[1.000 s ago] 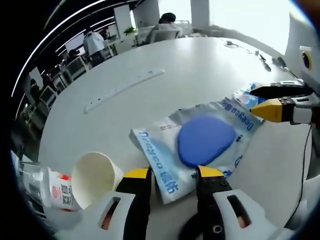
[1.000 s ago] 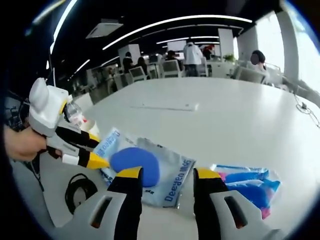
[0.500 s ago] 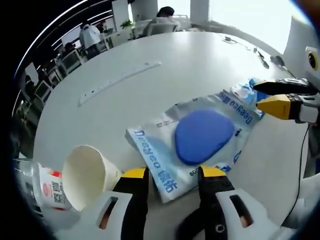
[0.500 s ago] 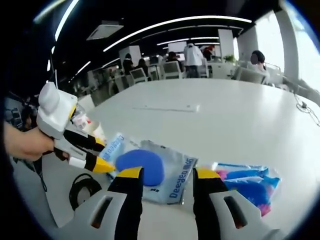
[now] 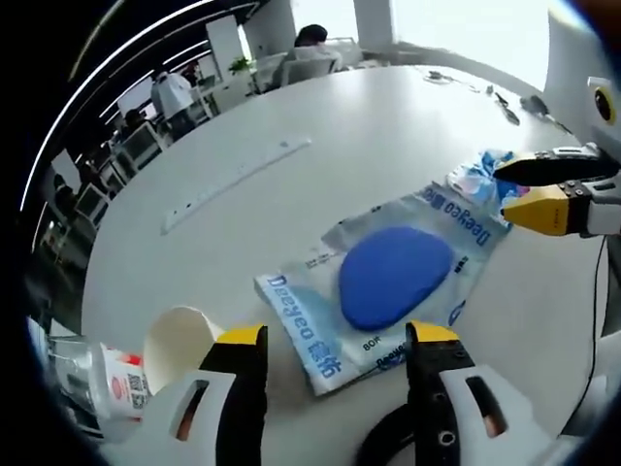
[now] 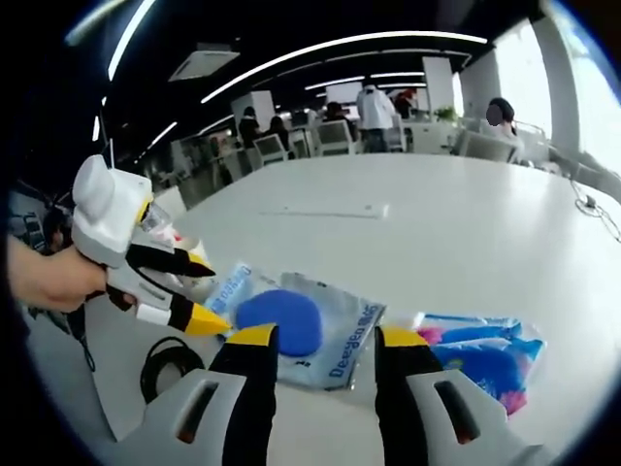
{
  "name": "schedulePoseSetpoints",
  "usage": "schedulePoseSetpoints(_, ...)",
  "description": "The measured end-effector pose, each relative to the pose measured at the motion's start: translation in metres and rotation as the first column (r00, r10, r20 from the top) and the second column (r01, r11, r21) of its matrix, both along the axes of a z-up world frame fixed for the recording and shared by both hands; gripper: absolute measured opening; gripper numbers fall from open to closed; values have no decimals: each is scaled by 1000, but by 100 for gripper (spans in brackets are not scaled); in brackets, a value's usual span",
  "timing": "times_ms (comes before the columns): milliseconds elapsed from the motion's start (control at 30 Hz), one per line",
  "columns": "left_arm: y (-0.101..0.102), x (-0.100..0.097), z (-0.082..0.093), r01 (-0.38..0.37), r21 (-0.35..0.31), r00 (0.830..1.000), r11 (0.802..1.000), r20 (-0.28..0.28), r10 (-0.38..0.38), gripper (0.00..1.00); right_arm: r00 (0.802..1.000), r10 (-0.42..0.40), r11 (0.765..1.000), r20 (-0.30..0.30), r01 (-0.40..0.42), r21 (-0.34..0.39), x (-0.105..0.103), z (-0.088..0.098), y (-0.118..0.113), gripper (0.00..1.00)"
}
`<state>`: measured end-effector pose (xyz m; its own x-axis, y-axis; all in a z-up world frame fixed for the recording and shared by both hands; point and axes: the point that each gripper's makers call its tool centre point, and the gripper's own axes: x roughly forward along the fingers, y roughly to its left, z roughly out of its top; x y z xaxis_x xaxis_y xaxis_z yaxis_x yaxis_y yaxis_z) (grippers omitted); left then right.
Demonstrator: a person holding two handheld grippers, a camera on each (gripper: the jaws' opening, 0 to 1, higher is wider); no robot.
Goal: Arrange the tabletop items into an orderly group along one side of the table until the central work area is clear of visible clutter.
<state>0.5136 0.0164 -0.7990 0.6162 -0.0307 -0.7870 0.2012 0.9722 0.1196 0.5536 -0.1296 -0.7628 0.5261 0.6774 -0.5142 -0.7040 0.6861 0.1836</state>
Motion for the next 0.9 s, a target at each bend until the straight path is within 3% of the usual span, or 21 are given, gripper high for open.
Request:
schedulePoseSetpoints(200,-8,1,12,29,-25,998,999,55,-28,60,1000,7,1000,3,-7,-1,-3,2,-1,38)
schedulePoseSetpoints(633,-17,-12,29,70,-44,992,997,108,-65,63,999,36,999,14,-36,-12,-11,7,1,42)
schedulePoseSetpoints(900,-19,-28,35,71,-90,989,993,133,-59,72,999,37,999,20,-36,-35,-21,7,-10,54)
